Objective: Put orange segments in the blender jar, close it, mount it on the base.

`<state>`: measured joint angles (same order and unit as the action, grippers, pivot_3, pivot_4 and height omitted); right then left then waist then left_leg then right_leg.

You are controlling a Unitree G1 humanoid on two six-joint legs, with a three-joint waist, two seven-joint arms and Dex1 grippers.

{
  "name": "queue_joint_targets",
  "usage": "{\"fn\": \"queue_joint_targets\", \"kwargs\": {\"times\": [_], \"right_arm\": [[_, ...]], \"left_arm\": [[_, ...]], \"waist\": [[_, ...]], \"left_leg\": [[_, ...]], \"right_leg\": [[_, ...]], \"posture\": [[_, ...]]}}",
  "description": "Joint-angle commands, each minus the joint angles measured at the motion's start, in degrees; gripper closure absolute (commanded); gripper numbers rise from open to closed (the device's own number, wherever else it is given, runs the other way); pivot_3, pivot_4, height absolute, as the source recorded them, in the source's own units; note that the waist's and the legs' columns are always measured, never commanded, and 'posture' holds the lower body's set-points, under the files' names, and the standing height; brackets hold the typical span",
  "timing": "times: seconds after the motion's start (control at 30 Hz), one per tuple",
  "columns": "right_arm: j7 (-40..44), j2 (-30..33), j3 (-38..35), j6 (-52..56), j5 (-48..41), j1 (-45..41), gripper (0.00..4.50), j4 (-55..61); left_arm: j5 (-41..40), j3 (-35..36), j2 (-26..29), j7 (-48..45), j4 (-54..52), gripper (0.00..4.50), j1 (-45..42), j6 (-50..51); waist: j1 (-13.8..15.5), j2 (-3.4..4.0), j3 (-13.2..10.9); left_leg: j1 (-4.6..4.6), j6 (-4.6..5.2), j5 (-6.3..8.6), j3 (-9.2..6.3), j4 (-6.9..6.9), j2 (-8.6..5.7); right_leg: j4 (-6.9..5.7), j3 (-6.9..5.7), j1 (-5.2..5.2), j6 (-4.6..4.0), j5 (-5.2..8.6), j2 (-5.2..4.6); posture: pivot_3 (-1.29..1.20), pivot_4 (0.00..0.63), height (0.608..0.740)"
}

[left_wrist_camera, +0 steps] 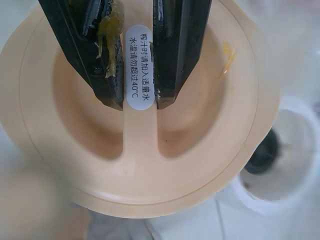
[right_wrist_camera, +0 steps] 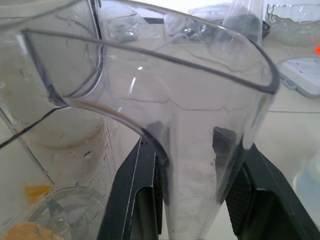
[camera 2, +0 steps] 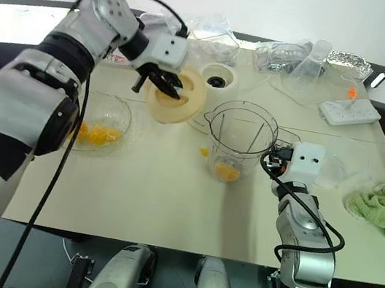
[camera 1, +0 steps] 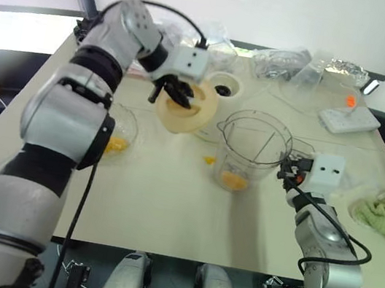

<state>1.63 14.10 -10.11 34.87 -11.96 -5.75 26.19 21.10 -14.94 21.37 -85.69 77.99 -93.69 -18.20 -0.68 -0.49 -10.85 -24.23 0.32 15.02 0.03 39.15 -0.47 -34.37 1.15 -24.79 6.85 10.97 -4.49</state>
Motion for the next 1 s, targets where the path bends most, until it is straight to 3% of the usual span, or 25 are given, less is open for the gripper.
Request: {"fn": "queue_joint_targets", "kwargs": {"times": [0.03, 0.33, 1.0], "right_arm": [[-0.5, 0.6, 0.0, -1.5, 2.0, -0.7, 3.48, 0.6], [-0.2, -0.3, 0.9, -0.4, 1.5, -1.8, 3.48, 1.8], [-2.3, -5.5, 6.8, 4.0, 3.9, 2.1, 3.48, 10.3]], "left_arm": [[-1.8, 1.9, 1.2, -0.9, -1.0, 4.26, -4.1, 1.9], [-4.4, 5.4, -4.6, 0.8, -0.7, 4.26, -10.0, 7.2], [-3.2, 4.4, -18.0, -0.3, -0.1, 4.26, -10.0, 7.8]], "waist": [[-0.1, 0.00, 0.0], [0.0, -0.01, 0.0], [-0.3, -0.01, 0.0]], "left_leg": [[0.00, 0.00, 0.00, -0.01, 0.00, 0.00], [0.00, 0.00, 0.00, 0.00, 0.00, 0.01], [-0.04, 0.00, 0.00, 0.02, 0.00, 0.03]], "right_leg": [[0.00, 0.00, 0.00, 0.00, 0.00, 0.00], [0.00, 0.00, 0.00, 0.02, 0.01, 0.02], [-0.61, 0.10, -0.40, 0.10, 0.08, 0.13]], "posture": [[0.00, 0.150, 0.740], [0.00, 0.150, 0.740], [0.00, 0.150, 0.740]]}}
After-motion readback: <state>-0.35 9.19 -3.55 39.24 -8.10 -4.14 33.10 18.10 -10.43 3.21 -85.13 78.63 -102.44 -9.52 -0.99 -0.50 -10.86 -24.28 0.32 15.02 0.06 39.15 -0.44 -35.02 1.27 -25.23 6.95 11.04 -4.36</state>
